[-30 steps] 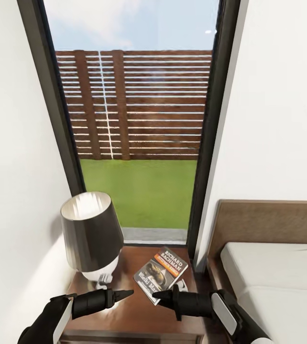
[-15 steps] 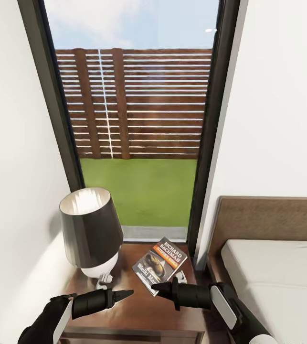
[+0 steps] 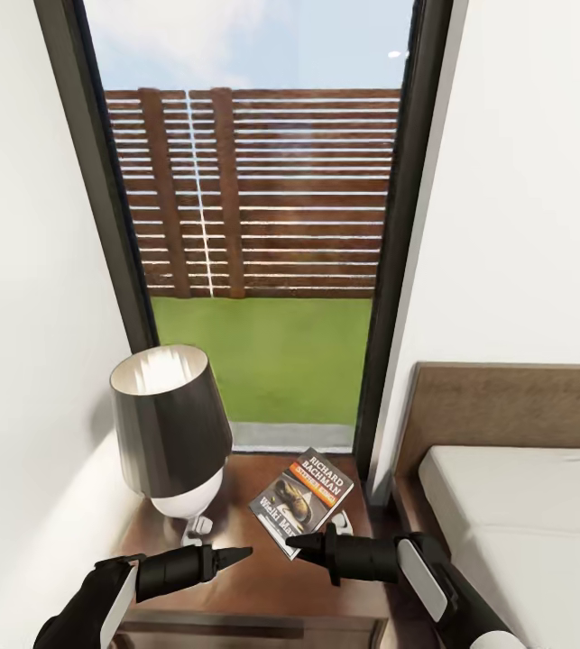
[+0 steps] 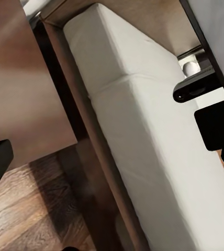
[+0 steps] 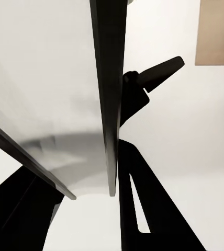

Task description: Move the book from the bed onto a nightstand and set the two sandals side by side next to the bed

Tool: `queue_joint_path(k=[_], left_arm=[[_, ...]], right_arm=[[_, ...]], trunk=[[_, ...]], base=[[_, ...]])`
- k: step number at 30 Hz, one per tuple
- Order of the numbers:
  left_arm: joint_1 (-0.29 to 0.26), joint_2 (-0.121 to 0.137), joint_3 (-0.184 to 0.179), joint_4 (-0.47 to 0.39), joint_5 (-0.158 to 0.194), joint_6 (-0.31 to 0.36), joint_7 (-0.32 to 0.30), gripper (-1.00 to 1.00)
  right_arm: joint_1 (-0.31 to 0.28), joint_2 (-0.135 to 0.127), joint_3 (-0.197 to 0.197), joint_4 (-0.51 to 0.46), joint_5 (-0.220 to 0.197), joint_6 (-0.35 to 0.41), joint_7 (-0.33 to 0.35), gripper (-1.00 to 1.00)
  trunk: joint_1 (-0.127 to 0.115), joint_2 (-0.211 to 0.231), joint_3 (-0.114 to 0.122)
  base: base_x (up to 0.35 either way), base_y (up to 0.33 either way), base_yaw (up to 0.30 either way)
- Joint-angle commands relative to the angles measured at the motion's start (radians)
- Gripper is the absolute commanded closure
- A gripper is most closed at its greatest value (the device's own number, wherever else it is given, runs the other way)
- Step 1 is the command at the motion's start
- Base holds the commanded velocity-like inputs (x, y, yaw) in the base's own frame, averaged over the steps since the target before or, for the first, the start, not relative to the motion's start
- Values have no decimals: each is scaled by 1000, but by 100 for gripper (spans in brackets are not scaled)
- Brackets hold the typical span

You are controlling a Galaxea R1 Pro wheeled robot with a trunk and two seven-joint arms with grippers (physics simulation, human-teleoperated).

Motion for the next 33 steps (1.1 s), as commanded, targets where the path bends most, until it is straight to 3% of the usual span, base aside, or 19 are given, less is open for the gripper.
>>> queue_joint_path(k=[1, 33], left_arm=[[-1, 0, 1, 0, 4, 10, -2, -100], [-1, 0, 1, 0, 5, 10, -3, -100]], right_arm=[[-1, -1, 1, 0, -2, 4, 4, 100], [-1, -1, 0, 8, -1, 4, 4, 100]], trunk=[[4, -8, -4], [127, -232, -104]], base=[[0, 0, 0], [0, 0, 0]])
